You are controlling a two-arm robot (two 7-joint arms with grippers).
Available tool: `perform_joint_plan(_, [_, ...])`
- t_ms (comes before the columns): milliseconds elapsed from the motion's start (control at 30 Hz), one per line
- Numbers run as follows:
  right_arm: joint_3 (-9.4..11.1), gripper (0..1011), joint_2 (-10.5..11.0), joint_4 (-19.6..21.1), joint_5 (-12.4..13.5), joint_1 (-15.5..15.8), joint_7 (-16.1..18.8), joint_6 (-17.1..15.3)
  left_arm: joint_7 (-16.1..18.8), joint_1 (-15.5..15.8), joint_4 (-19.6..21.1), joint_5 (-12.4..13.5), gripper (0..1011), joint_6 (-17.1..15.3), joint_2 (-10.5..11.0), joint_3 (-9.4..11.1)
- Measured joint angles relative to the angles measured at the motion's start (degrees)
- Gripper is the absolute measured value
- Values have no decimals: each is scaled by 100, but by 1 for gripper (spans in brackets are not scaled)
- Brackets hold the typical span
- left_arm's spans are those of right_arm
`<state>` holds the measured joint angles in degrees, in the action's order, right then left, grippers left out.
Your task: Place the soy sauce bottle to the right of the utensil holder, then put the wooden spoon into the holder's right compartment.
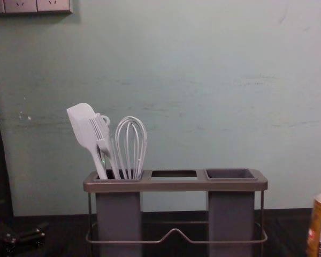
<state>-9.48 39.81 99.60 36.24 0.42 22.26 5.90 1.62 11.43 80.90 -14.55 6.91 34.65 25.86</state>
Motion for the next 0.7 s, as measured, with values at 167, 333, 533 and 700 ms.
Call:
perform_joint_plan(167, [-215,392,-307,-433,-111,-594,11,-286,0,0,0,0,1012,0,0,0])
perform_joint_plan(333, [-387,392,-560,-784,-265,-1084,-16,-621,0,0,0,0,1012,0,0,0])
perform_joint_plan(533, [-531,392,-773,-1055,-450,-1465,-57,-856,0,0,0,0,1011,0,0,0])
perform_joint_plan(700, [-654,392,-1036,-1397,-656,-1792,-95,-970,0,0,0,0,1012,0,0,0])
